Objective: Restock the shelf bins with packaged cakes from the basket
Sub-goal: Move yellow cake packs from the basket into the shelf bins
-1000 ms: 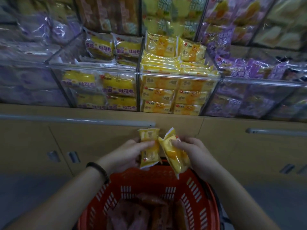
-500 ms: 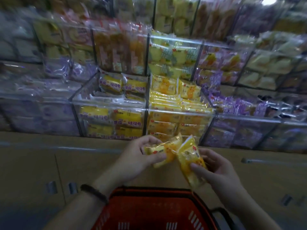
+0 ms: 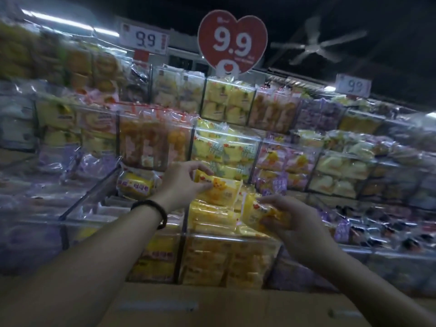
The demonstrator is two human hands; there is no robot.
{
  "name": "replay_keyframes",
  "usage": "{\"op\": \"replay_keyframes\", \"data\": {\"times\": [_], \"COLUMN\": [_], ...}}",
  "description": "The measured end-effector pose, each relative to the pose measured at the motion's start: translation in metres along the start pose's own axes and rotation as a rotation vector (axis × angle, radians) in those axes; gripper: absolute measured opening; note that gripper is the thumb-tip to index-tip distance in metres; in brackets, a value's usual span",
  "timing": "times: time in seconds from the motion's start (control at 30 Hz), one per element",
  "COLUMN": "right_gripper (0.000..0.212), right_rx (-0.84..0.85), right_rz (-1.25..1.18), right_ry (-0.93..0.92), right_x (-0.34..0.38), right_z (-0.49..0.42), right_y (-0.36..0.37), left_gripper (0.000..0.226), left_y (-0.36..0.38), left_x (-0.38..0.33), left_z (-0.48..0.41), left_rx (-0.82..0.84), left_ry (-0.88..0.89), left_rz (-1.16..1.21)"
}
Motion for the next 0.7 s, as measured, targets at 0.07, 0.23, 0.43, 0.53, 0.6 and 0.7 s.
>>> {"op": "replay_keyframes", "data": {"times": [0.07, 0.23, 0.43, 0.53, 0.6, 0.7], "right_gripper": [0.043, 0.039, 0.032, 0.032, 0.034, 0.036], "right_rx": [0.056, 0.059, 0.059, 0.079, 0.072, 0.035], "right_rz": [0.155, 0.282, 0.299, 0.417, 0.469, 0.481], "right_ry": [-0.010, 0.000, 0.027, 0.002, 0.020, 0.068], "right_x": [-0.010, -0.020, -0.020, -0.016, -0.015, -0.016], "right_z": [-0.018, -0.055, -0.094, -0.101, -0.103, -0.102], "right_y": [0.009, 0.023, 0.047, 0.058, 0.064, 0.070], "left_gripper": [0.016, 0.019, 0.018, 0.020, 0.018, 0.031], "left_y": [0.011, 0.035, 0.034, 0.029, 0.031, 0.036], "left_x": [0.014, 0.059, 0.071, 0.079, 0.084, 0.079], "left_z": [-0.013, -0.027, -0.030, -0.028, -0.029, -0.027], "left_rx": [-0.030, -0.044, -0.034, 0.029, 0.058, 0.059], "left_ry": [0.008, -0.005, -0.048, -0.143, -0.161, -0.123], "left_rz": [-0.014, -0.140, -0.173, 0.066, 0.006, -0.089]}}
Point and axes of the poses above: each hand's wrist, its own z-axis away from the middle knuckle, its own y-axis out of the palm, x = y × z, the point moved 3 cm from there along -z, towards the middle knuckle, and after that the axes turned 14 degrees about z, right-handed, at the moved point
